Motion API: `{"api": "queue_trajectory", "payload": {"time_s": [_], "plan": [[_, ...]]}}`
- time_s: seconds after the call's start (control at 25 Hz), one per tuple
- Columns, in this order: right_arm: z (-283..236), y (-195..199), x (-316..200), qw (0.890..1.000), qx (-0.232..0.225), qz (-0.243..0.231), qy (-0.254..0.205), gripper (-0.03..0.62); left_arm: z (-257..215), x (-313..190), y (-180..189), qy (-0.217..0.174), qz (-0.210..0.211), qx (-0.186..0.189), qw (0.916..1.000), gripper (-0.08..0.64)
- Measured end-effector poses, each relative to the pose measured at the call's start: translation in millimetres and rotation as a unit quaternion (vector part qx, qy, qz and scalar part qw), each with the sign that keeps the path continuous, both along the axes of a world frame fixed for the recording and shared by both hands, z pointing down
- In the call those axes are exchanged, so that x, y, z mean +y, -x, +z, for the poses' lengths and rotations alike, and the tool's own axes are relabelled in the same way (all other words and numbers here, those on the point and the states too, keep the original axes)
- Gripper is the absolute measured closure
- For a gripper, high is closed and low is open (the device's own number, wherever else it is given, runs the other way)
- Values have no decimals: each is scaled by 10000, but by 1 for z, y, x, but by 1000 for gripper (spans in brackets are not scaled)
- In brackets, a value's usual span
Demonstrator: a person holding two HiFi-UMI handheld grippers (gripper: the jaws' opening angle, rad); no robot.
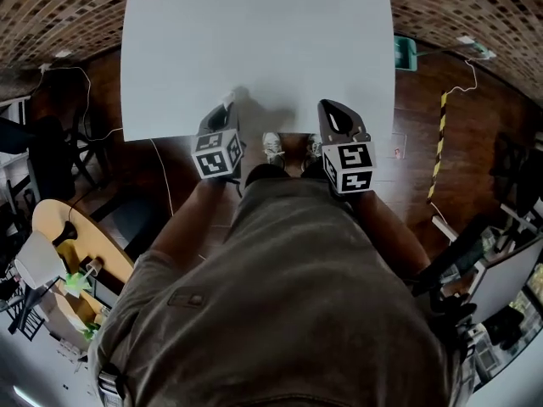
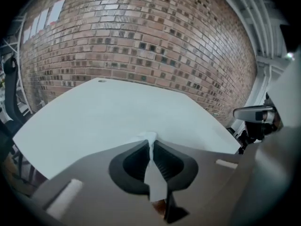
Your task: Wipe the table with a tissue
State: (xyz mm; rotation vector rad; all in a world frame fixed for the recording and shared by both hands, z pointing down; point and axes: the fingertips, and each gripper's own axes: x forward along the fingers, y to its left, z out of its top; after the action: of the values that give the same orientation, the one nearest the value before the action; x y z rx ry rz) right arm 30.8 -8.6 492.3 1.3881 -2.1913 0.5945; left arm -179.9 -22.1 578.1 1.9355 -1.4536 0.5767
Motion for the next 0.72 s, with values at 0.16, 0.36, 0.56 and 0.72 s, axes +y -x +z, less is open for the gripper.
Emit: {"api": "queue_trajectory", "payload": {"time_s": [0.16, 0.36, 0.56, 0.72], "plan": [[3, -7, 20, 10000, 44, -23, 39, 578, -11, 16, -18, -138, 91, 139, 9998, 537], [-7, -16, 32, 9995, -99, -239, -182, 578, -36, 33, -43, -418, 27, 134, 9990, 537], [-23, -41, 47, 9979, -260, -406, -437, 578, -66, 61, -76, -716, -58, 135, 9973, 537], [-29, -72, 68, 9970, -374, -437, -526, 578, -80, 87, -107, -853, -106, 100, 9963, 537]]}}
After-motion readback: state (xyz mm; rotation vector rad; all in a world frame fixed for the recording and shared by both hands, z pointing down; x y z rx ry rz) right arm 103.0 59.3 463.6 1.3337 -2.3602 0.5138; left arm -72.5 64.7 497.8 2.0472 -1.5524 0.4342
